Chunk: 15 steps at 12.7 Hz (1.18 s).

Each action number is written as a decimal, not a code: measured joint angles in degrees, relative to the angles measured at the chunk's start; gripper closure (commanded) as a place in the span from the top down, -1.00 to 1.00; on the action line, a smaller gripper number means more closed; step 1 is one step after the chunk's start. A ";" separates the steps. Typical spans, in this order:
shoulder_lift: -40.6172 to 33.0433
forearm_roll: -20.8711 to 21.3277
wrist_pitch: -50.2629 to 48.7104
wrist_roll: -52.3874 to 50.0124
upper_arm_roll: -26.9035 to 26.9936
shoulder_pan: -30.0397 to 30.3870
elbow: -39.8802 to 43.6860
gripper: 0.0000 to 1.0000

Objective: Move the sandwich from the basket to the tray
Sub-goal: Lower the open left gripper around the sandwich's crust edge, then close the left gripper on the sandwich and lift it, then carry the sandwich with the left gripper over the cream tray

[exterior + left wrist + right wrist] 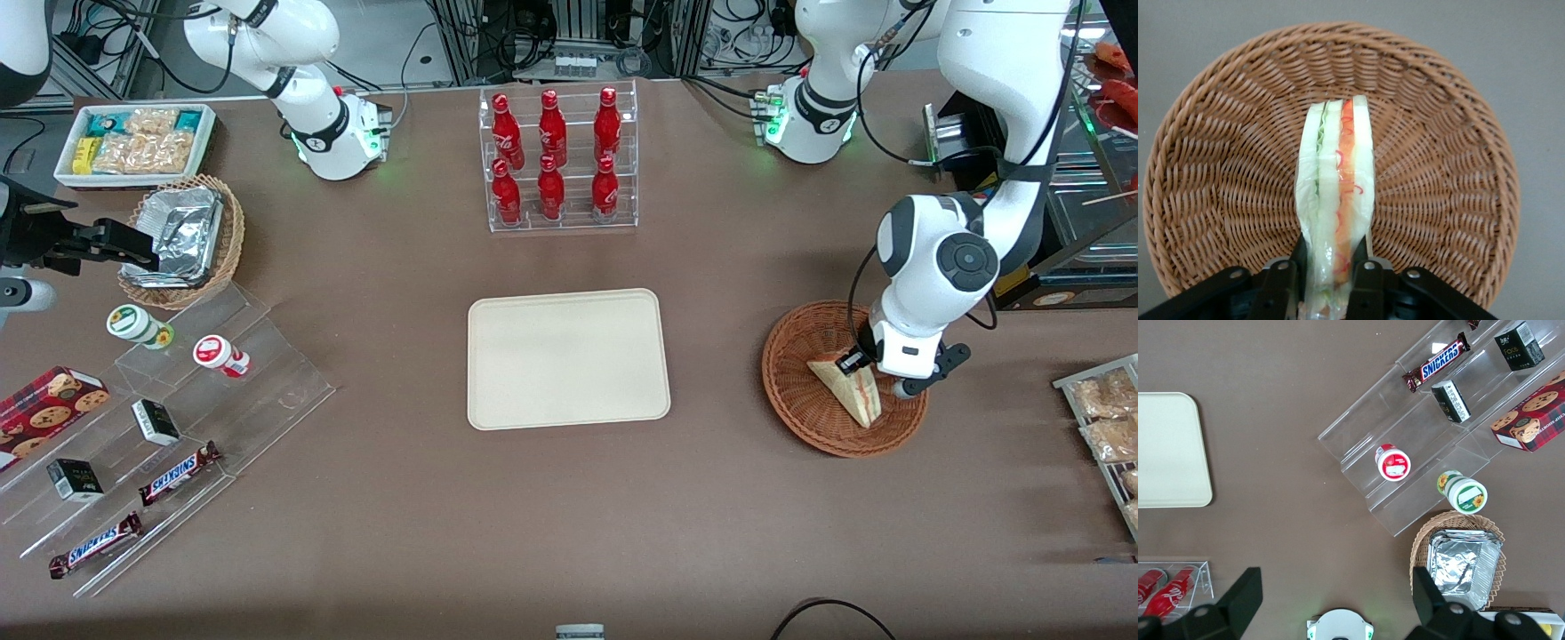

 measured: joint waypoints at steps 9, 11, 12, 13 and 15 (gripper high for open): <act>-1.35 0.09 -25.34 -2.36 -0.97 -13.69 21.30 -1.00; 0.28 0.06 -26.17 -3.44 -1.15 -19.49 24.62 -1.00; 1.86 0.06 -26.38 -3.87 -1.19 -22.19 26.24 -1.00; 4.00 0.06 -26.38 -4.33 -1.22 -24.57 27.93 -1.00; 9.38 0.05 -26.30 -5.74 -1.21 -28.28 32.11 -1.00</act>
